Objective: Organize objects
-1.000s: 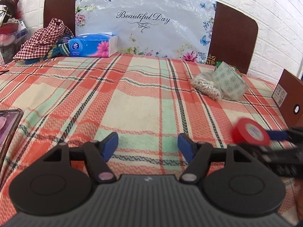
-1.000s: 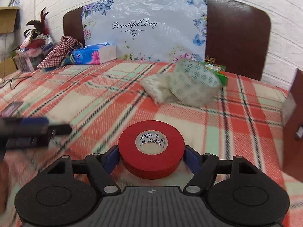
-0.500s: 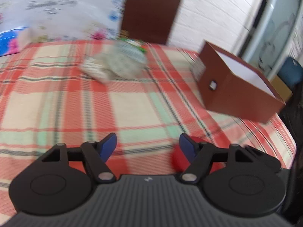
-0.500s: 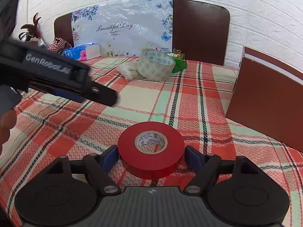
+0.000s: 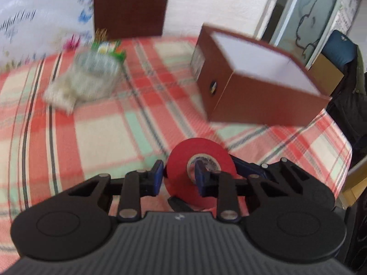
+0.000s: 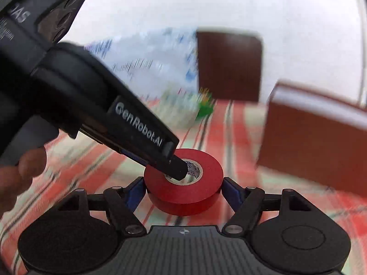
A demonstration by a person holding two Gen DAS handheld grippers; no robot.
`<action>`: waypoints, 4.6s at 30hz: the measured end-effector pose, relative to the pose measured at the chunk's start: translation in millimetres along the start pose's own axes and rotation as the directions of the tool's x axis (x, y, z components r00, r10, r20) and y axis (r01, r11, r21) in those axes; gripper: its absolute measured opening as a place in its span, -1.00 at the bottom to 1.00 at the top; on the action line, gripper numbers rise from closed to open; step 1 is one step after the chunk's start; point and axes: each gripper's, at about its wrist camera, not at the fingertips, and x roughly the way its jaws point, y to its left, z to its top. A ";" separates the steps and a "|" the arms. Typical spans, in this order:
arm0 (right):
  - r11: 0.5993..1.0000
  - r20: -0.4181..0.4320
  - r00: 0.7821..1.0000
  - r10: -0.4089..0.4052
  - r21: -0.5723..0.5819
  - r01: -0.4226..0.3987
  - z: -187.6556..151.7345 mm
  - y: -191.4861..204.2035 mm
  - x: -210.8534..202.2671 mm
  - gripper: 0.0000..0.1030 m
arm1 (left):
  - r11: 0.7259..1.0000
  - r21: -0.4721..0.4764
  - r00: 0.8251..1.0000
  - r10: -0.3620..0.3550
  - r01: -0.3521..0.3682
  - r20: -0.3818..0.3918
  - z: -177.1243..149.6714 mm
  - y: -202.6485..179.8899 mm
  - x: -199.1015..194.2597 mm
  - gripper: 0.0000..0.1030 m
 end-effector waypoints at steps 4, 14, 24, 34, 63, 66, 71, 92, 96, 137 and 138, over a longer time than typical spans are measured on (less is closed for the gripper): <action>0.995 0.137 0.986 -0.097 -0.009 0.099 29.2 -23.7 -7.7 0.39 | 0.997 0.082 0.995 -0.016 0.008 0.096 45.1 -31.2 -3.2 -0.39; 0.966 0.205 0.946 -0.251 0.000 0.257 73.2 -121.1 14.1 0.39 | 0.984 0.166 0.985 -0.086 0.061 0.147 125.9 -94.5 59.2 -0.39; 0.942 0.179 0.925 -0.336 0.072 0.328 59.6 -162.7 49.6 0.47 | 0.981 0.195 0.990 -0.020 -0.007 0.138 127.1 -108.0 102.4 -0.35; 0.918 0.217 0.899 -0.379 0.209 0.337 37.7 -133.1 -4.9 0.50 | 0.988 0.153 0.988 -0.025 0.002 0.150 89.0 -94.9 52.0 -0.30; 0.884 0.181 0.882 -0.435 0.271 0.381 56.2 -80.5 -64.8 0.57 | 0.980 0.022 0.968 0.193 -0.199 0.159 23.0 -10.7 -6.1 -0.07; 0.891 0.171 0.891 -0.420 0.265 0.369 57.2 -74.1 -62.0 0.57 | 0.977 0.007 0.966 0.208 -0.211 0.152 17.8 -2.2 -5.6 -0.05; 0.908 0.168 0.904 -0.392 0.224 0.353 59.5 -58.3 -57.2 0.57 | 0.974 -0.019 0.964 0.225 -0.225 0.141 11.2 11.7 -4.6 -0.05; 0.992 0.086 0.989 -0.122 -0.008 0.124 82.3 16.3 18.8 0.55 | 0.860 -0.224 0.850 0.497 -0.458 0.174 -46.3 138.7 -0.6 0.22; 1.000 0.023 1.000 -0.018 -0.020 0.019 93.1 30.7 76.4 0.50 | 0.838 -0.344 0.833 0.509 -0.423 0.217 -65.2 168.4 -2.4 0.46; 0.996 -0.143 0.987 -0.067 -0.074 0.057 -15.5 2.8 -6.5 0.80 | 0.980 -0.080 0.976 0.190 -0.182 0.105 -43.1 46.8 -18.0 0.36; 0.996 -0.142 0.988 -0.064 -0.068 0.055 -15.6 2.8 -7.6 0.80 | 0.987 -0.072 0.985 0.148 -0.142 0.086 -39.3 36.7 -17.3 0.36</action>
